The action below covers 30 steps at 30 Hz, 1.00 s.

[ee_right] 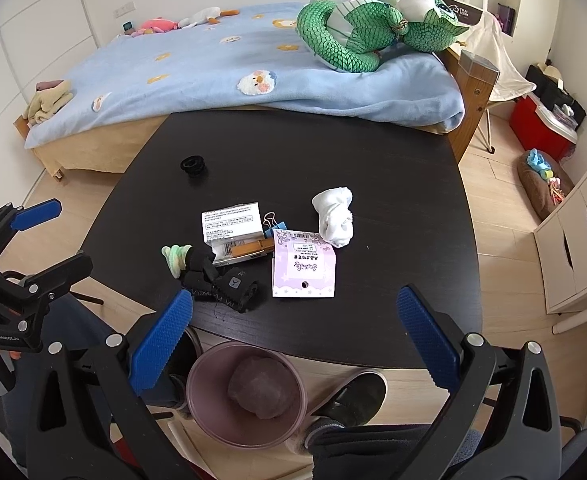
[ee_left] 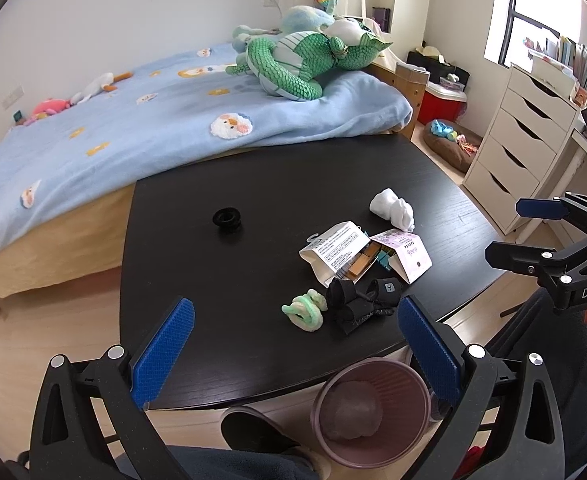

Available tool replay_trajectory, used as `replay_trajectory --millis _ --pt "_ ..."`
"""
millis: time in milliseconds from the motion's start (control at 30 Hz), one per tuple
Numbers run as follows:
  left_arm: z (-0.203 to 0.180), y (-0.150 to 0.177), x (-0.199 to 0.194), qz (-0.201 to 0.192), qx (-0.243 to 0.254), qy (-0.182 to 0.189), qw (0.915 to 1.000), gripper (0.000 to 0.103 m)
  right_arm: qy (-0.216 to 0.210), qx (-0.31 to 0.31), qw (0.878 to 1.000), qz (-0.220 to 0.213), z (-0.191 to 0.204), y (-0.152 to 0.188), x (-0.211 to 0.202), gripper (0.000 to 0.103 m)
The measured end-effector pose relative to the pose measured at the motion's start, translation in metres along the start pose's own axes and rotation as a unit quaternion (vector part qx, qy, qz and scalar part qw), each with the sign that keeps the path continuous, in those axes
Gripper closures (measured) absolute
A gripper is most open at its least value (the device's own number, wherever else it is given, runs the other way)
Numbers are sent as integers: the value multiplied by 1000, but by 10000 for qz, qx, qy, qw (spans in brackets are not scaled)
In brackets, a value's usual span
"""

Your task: Collect trash

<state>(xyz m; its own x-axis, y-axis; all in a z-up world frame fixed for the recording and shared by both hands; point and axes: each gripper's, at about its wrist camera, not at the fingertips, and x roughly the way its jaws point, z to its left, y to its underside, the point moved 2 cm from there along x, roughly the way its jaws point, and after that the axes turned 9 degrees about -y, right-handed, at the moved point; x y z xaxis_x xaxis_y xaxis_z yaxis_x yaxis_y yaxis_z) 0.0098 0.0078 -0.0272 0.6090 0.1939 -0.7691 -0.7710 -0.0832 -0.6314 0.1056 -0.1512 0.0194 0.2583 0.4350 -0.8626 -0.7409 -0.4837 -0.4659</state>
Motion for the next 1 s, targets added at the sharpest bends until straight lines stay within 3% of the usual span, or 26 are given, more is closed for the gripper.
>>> replay_trajectory --millis 1000 --pt "-5 3 0 19 -13 25 10000 5 -61 41 10000 48 -1 3 5 3"
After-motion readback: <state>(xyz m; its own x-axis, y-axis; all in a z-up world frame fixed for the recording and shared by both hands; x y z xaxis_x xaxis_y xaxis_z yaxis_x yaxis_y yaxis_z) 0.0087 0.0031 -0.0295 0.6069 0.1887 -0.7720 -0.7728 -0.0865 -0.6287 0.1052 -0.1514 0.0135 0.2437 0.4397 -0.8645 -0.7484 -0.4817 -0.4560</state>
